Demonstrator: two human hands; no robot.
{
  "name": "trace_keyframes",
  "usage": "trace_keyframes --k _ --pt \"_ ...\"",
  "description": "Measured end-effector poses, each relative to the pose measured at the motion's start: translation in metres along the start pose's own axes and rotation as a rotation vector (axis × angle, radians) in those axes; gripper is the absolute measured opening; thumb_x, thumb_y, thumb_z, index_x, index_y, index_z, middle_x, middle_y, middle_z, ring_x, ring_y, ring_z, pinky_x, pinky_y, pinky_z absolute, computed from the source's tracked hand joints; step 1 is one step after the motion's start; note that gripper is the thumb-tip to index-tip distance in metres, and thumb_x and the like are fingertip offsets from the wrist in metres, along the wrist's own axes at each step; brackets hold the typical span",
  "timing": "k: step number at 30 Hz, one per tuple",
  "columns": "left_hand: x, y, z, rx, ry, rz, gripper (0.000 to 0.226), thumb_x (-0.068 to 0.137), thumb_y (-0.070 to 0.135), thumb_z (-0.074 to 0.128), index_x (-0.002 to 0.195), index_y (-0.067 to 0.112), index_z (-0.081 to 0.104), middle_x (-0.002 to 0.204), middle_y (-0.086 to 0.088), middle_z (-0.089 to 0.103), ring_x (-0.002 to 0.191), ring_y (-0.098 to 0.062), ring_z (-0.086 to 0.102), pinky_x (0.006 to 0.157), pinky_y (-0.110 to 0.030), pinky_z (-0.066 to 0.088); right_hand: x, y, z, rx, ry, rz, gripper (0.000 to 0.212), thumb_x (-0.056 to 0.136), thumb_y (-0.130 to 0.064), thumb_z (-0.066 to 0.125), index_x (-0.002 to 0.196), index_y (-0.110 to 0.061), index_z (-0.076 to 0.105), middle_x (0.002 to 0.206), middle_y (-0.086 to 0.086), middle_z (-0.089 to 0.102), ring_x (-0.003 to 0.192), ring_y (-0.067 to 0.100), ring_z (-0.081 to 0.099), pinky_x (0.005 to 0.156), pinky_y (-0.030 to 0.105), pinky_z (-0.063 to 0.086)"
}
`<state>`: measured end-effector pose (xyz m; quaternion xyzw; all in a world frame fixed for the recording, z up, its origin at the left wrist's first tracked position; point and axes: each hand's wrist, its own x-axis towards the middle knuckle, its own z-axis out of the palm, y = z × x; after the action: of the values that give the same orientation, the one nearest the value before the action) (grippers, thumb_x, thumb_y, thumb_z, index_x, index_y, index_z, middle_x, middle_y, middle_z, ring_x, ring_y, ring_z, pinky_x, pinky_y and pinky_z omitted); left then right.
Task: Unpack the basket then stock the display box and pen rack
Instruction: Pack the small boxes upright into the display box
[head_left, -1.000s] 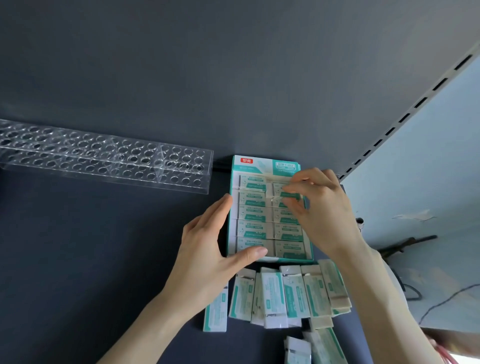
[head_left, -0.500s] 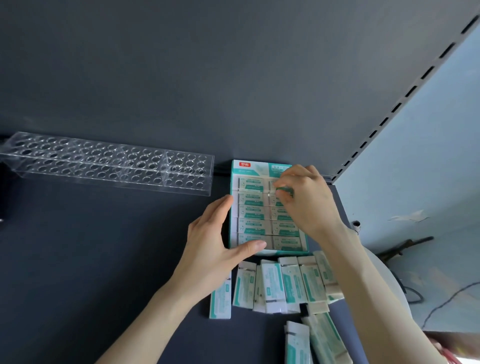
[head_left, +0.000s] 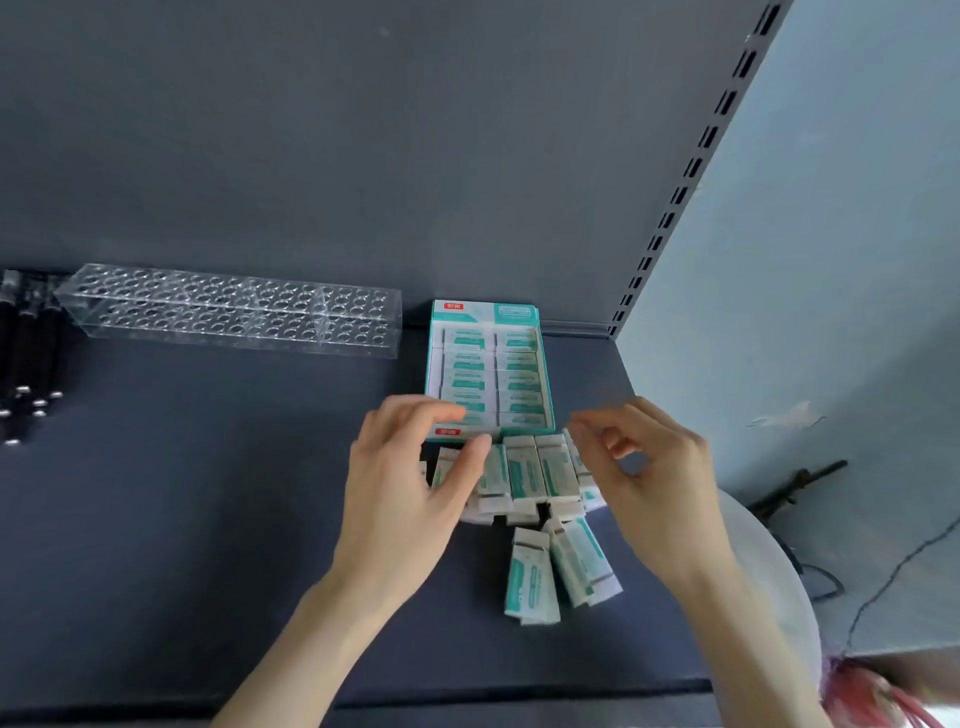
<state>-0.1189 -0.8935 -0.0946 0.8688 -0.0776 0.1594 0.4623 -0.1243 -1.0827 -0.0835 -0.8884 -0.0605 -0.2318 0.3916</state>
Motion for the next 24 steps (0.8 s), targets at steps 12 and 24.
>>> trace_keyframes --k 12,24 --pt "-0.102 0.032 0.042 0.273 0.086 -0.119 0.025 0.082 0.031 0.072 0.096 0.011 0.07 0.087 -0.001 0.061 0.079 -0.023 0.06 0.075 -0.043 0.047 -0.088 0.018 -0.012 0.055 -0.187 0.197 0.037 0.075 -0.051 0.066 0.095 -0.02 0.067 0.089 -0.016 0.054 0.086 0.013 0.054 0.073 0.023 0.046" --pt "-0.099 0.031 0.032 -0.031 0.109 -0.316 0.01 0.085 0.025 0.067 0.085 0.023 0.057 0.073 0.014 0.065 0.069 -0.005 0.059 0.065 -0.027 0.051 -0.087 0.021 -0.015 0.146 -0.182 0.19 0.006 0.084 -0.022 0.066 0.081 -0.019 0.07 0.095 -0.011 0.054 0.094 0.012 0.053 0.074 0.017 0.043"
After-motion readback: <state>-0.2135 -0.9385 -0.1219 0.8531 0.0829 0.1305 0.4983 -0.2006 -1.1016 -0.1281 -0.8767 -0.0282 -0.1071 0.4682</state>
